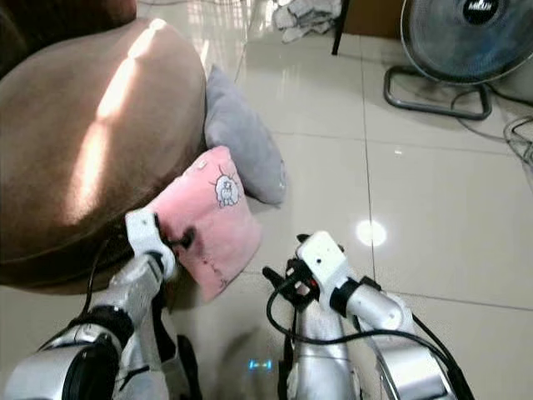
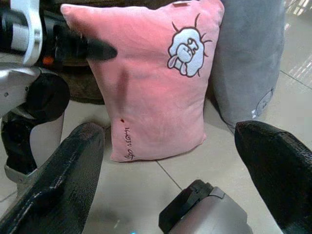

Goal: Move the pillow to the sofa from floor

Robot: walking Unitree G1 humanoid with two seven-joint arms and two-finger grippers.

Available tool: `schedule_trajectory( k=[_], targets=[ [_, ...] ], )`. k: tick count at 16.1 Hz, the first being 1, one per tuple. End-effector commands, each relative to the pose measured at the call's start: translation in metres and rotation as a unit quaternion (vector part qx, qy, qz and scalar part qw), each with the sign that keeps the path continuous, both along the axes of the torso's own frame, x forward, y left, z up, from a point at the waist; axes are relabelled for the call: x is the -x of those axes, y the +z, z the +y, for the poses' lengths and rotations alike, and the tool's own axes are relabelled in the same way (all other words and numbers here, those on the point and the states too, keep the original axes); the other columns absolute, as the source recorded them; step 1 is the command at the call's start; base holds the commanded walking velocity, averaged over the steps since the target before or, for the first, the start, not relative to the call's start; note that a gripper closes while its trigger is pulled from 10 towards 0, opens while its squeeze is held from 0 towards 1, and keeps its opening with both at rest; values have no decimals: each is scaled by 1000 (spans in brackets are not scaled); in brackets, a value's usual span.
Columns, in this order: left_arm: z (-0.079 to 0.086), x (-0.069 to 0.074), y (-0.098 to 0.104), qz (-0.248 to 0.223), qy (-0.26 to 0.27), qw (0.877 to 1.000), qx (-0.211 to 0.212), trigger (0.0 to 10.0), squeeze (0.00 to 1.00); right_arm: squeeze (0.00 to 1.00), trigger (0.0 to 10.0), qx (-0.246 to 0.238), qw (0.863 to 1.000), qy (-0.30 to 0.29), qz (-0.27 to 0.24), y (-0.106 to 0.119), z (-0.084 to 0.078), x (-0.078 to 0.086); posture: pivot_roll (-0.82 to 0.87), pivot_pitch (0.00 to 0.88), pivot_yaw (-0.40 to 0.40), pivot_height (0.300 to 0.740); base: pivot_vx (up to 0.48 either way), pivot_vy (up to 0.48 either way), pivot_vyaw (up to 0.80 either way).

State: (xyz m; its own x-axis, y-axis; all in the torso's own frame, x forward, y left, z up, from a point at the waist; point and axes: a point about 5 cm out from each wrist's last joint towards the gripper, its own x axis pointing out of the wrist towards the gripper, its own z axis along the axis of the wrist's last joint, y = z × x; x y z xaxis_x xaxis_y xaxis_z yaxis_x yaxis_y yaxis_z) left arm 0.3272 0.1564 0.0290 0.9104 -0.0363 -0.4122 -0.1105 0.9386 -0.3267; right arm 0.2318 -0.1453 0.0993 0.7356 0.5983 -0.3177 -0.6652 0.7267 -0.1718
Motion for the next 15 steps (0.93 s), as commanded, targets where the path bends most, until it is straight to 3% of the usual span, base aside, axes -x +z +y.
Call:
schedule_trajectory(
  k=[1, 2, 3, 6, 8, 9, 11, 13, 15],
  targets=[
    [-2, 0, 0, -9, 2, 1000, 24, 10000, 0, 0, 10000, -7, 1000, -9, 2, 1, -3, 5, -202, 277, 53, 482, 0, 0, 0],
    [-1, -1, 2, -20, 6, 1000, 24, 10000, 0, 0, 10000, -7, 1000, -12, 3, 0, -3, 6, -203, 277, 53, 482, 0, 0, 0],
    [3, -1, 1, -12, 16, 1000, -8, 10000, 0, 0, 10000, -8, 1000, -15, 5, 0, -3, 7, -207, 279, 49, 482, 0, 0, 0],
    [34, -1, 6, -13, 109, 991, -70, 10000, 0, 0, 10000, -9, 1000, -14, 4, 1, -1, 8, -221, 297, 49, 482, 0, 0, 0],
    [46, -1, 8, -14, 144, 987, -68, 10000, 0, 0, 10000, -11, 1000, -15, -1, 3, 2, 9, -241, 317, 48, 482, 0, 0, 0],
    [49, -1, 9, -16, 157, 986, -48, 10000, 0, 0, 10000, -13, 1000, -14, -5, 4, 5, 10, -248, 328, 45, 482, 0, 0, 0],
    [42, -5, 11, -24, 142, 990, 0, 10000, 0, 0, 10000, -19, 1000, -6, -10, 8, 9, 10, -256, 351, 35, 482, 0, 0, 0],
    [35, -3, 8, -25, 117, 993, 2, 10000, 0, 0, 10000, -22, 1000, 2, -14, 12, 13, 17, -269, 368, 15, 482, 0, 0, 0],
    [40, -2, 8, -28, 128, 991, -5, 10000, 0, 0, 10000, -25, 999, 4, -20, 17, 14, 19, -284, 375, 4, 482, 0, 0, 0]
  ],
)
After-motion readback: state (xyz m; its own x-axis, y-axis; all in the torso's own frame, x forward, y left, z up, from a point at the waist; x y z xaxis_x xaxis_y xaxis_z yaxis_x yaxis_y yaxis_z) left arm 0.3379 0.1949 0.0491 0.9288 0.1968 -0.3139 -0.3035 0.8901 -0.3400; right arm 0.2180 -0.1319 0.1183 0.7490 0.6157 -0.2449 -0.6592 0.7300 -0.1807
